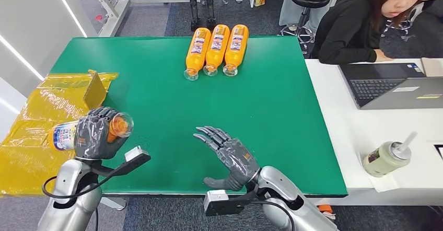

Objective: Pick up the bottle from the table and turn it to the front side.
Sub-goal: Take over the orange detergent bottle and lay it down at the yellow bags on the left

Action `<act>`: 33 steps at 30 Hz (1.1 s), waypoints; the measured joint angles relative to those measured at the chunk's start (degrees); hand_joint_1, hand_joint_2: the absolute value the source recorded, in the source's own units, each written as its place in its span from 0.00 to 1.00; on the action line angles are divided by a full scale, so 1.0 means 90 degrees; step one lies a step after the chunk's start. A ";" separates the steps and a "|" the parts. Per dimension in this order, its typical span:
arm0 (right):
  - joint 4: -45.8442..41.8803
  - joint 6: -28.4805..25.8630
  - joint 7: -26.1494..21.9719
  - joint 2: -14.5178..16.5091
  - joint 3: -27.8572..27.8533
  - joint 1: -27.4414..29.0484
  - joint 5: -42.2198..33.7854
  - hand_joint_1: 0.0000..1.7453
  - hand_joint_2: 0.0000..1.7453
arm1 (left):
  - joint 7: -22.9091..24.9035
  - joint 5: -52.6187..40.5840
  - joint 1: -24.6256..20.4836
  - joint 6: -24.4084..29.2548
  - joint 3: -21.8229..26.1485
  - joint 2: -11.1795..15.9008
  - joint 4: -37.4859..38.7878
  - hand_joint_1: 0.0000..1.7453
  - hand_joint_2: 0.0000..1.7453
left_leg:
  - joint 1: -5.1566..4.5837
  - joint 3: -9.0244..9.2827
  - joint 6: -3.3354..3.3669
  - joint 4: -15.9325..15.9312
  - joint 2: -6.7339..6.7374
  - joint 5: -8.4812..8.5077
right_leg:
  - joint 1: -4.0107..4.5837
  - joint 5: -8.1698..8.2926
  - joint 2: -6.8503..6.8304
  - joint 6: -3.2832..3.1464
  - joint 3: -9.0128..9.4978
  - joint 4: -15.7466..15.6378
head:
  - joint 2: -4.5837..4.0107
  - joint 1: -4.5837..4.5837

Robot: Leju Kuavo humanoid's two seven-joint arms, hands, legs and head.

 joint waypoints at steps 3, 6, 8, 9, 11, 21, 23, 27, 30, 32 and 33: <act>0.0004 -0.0001 -0.0002 -0.0001 0.0004 0.0046 0.0007 0.00 1.00 | 0.0210 -0.0254 -0.0055 -0.0068 -0.0005 0.0081 0.0440 1.00 1.00 | 0.0000 0.0000 0.0000 0.0000 0.0004 0.0000 | 0.0000 0.0000 0.0004 0.0000 -0.0002 0.0000 | 0.0000 0.0001; -0.0043 -0.0002 -0.0003 -0.0020 0.0004 0.0134 0.0007 0.00 1.00 | 0.0300 -0.0356 -0.0122 -0.0071 -0.0005 0.0155 0.0936 1.00 1.00 | 0.0000 -0.0001 0.0000 0.0000 0.0006 0.0000 | 0.0000 0.0000 0.0008 0.0000 -0.0005 0.0000 | 0.0000 0.0000; -0.0097 0.0011 -0.0009 -0.0054 0.0004 0.0172 -0.0004 0.00 1.00 | 0.0377 -0.0473 -0.0210 0.0024 -0.0004 0.0203 0.1314 1.00 1.00 | 0.0000 -0.0002 0.0000 0.0000 0.0006 0.0000 | 0.0000 0.0000 0.0009 0.0000 -0.0007 0.0000 | 0.0000 0.0000; -0.0126 0.0032 -0.0013 -0.0074 0.0004 0.0182 -0.0015 0.00 1.00 | 0.0438 -0.0562 -0.0280 0.0097 -0.0001 0.0226 0.1535 0.98 1.00 | 0.0000 -0.0002 0.0000 0.0000 0.0007 0.0000 | 0.0000 0.0000 0.0009 0.0000 -0.0007 0.0000 | 0.0000 0.0001; -0.0180 0.0087 -0.0025 -0.0108 0.0004 0.0190 -0.0049 0.00 1.00 | 0.0577 -0.0741 -0.0462 0.0250 0.0012 0.0285 0.2026 0.93 1.00 | 0.0000 -0.0002 -0.0001 0.0000 0.0010 0.0000 | 0.0000 0.0001 0.0011 -0.0002 -0.0007 0.0000 | 0.0000 0.0000; -0.0293 0.0279 -0.0044 -0.0169 0.0005 0.0150 -0.0231 0.00 1.00 | 0.1126 -0.1478 -0.1241 0.0445 0.0029 0.0565 0.3748 0.00 1.00 | 0.0001 -0.0002 -0.0008 -0.0001 0.0012 0.0005 | 0.0001 0.0005 0.0014 -0.0007 -0.0010 0.0006 | 0.0000 0.0001; -0.0293 0.0300 -0.0044 -0.0171 0.0007 0.0127 -0.0247 0.00 1.00 | 0.1212 -0.1572 -0.1310 0.0475 0.0029 0.0589 0.3897 0.00 1.00 | 0.0001 -0.0003 -0.0008 -0.0001 0.0012 0.0005 | 0.0000 0.0004 0.0014 -0.0007 -0.0010 0.0006 | 0.0000 0.0000; -0.0291 0.0321 -0.0044 -0.0171 0.0018 0.0074 -0.0249 0.00 1.00 | 0.1299 -0.1678 -0.1377 0.0608 0.0029 0.0599 0.4062 0.00 1.00 | 0.0001 -0.0003 -0.0008 0.0000 0.0012 0.0005 | 0.0000 0.0004 0.0014 -0.0007 -0.0010 0.0005 | 0.0000 0.0001; -0.0285 0.0322 -0.0044 -0.0171 0.0024 0.0045 -0.0250 0.00 1.00 | 0.1270 -0.1715 -0.1419 0.0660 0.0032 0.0599 0.4120 0.00 1.00 | 0.0001 -0.0003 -0.0008 0.0000 0.0011 0.0005 | 0.0000 0.0005 0.0013 -0.0007 -0.0010 0.0005 | 0.0000 0.0001; -0.0276 0.0322 -0.0043 -0.0171 0.0027 0.0035 -0.0251 0.00 1.00 | 0.1173 -0.1714 -0.1443 0.0669 0.0048 0.0597 0.4133 0.00 1.00 | 0.0001 -0.0002 -0.0008 0.0000 0.0011 0.0005 | 0.0000 0.0005 0.0013 -0.0007 -0.0009 0.0006 | 0.0000 0.0001; -0.0271 0.0322 -0.0041 -0.0171 0.0028 0.0030 -0.0252 0.00 1.00 | 0.1115 -0.1708 -0.1451 0.0673 0.0060 0.0596 0.4133 0.00 1.00 | 0.0001 -0.0002 -0.0008 0.0000 0.0011 0.0005 | 0.0000 0.0005 0.0013 -0.0007 -0.0010 0.0006 | 0.0000 0.0001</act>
